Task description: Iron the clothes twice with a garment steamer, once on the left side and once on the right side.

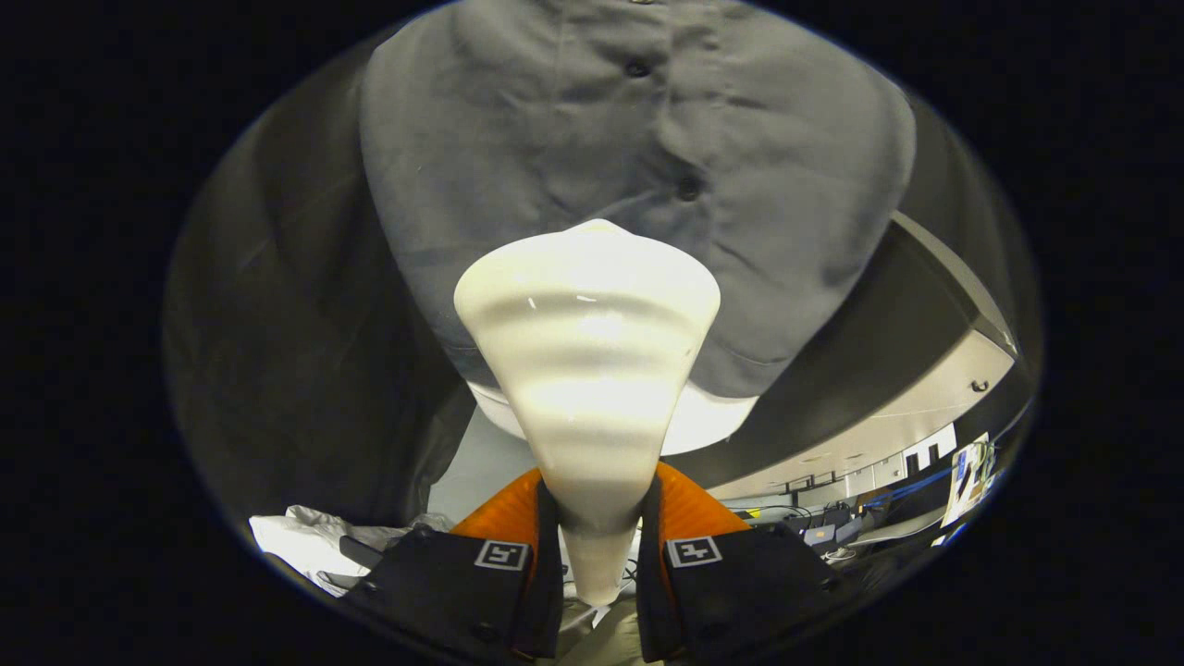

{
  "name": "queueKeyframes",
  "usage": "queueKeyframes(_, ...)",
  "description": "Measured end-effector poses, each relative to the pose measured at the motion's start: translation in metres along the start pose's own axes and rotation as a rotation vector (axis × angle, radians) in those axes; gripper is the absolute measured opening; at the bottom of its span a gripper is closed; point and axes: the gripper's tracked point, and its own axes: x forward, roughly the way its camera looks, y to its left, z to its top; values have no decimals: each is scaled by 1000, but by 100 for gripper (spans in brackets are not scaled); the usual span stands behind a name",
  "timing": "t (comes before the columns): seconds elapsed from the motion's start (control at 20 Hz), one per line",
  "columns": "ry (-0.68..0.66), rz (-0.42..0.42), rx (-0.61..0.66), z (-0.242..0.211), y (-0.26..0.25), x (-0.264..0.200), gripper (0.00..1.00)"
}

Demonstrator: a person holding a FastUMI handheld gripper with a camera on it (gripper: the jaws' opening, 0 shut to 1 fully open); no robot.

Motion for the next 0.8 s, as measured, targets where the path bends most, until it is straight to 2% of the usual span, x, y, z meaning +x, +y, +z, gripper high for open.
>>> queueKeyframes(0.25,-84,-64,59,13,-64,-59,40)
queueKeyframes(0.8,-282,-216,226,48,-240,-174,40)
